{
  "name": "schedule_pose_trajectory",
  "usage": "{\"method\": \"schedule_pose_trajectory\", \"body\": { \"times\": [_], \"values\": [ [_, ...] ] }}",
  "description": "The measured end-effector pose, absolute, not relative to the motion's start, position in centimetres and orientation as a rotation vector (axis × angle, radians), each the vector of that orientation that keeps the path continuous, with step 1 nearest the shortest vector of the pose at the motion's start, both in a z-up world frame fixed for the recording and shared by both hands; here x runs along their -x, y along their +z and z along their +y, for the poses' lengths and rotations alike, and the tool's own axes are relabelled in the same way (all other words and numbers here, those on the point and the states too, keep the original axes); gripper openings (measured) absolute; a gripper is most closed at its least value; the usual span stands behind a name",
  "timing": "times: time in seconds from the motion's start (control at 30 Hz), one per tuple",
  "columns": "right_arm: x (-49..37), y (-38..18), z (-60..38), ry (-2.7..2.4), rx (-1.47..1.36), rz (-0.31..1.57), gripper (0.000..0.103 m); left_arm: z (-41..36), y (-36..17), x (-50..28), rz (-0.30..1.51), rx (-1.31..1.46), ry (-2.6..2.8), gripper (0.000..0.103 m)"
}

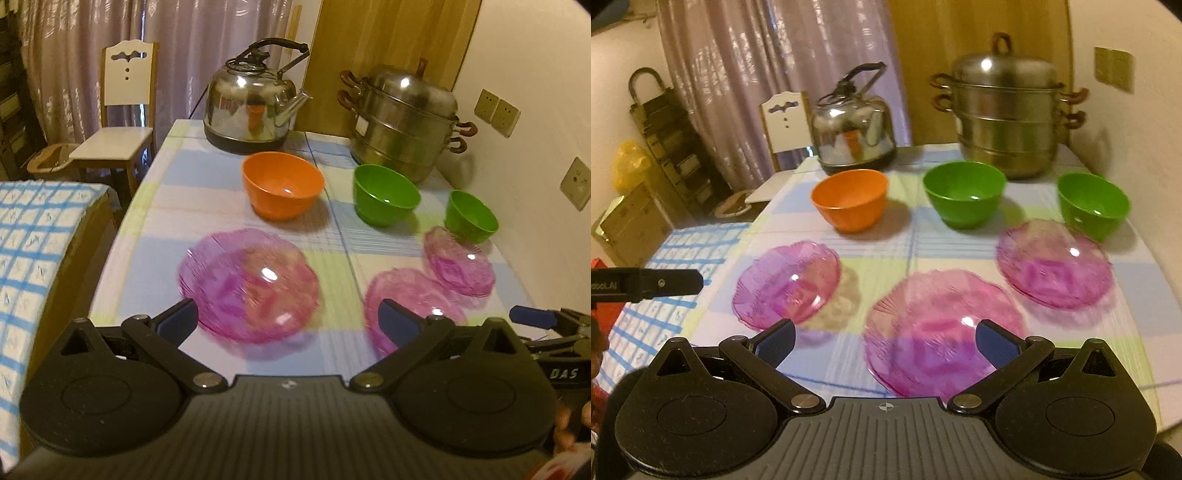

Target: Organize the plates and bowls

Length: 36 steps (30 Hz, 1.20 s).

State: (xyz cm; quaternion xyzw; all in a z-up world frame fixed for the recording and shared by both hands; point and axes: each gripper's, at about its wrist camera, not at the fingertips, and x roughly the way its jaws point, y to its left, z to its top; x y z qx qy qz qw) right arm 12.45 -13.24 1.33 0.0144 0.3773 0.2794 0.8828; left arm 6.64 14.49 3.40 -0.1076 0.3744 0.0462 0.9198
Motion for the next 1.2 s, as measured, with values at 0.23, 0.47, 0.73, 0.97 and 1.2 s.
{"method": "schedule_pose_trajectory", "body": {
  "times": [0.23, 0.47, 0.73, 0.97, 1.2],
  "values": [
    [-15.6, 0.5, -9.2, 0.621, -0.088, 0.835, 0.102, 19.6, 1.7, -9.6, 0.824, 0.208, 0.076, 0.098],
    [-17.9, -1.1, -5.7, 0.634, -0.085, 0.829, 0.102, 23.3, -1.6, -12.1, 0.879, 0.203, 0.084, 0.095],
    [-20.5, -4.3, -1.7, 0.655, -0.082, 0.854, 0.076, 25.7, -5.0, -14.6, 0.918, 0.214, 0.086, 0.090],
    [-22.4, -7.1, 0.1, 0.634, -0.081, 0.904, 0.057, 26.4, -6.9, -16.3, 0.937, 0.205, 0.080, 0.079],
    [-23.8, -8.7, 1.0, 0.620, -0.066, 0.951, 0.049, 26.9, -8.4, -17.7, 0.967, 0.201, 0.080, 0.056]
  ]
}}
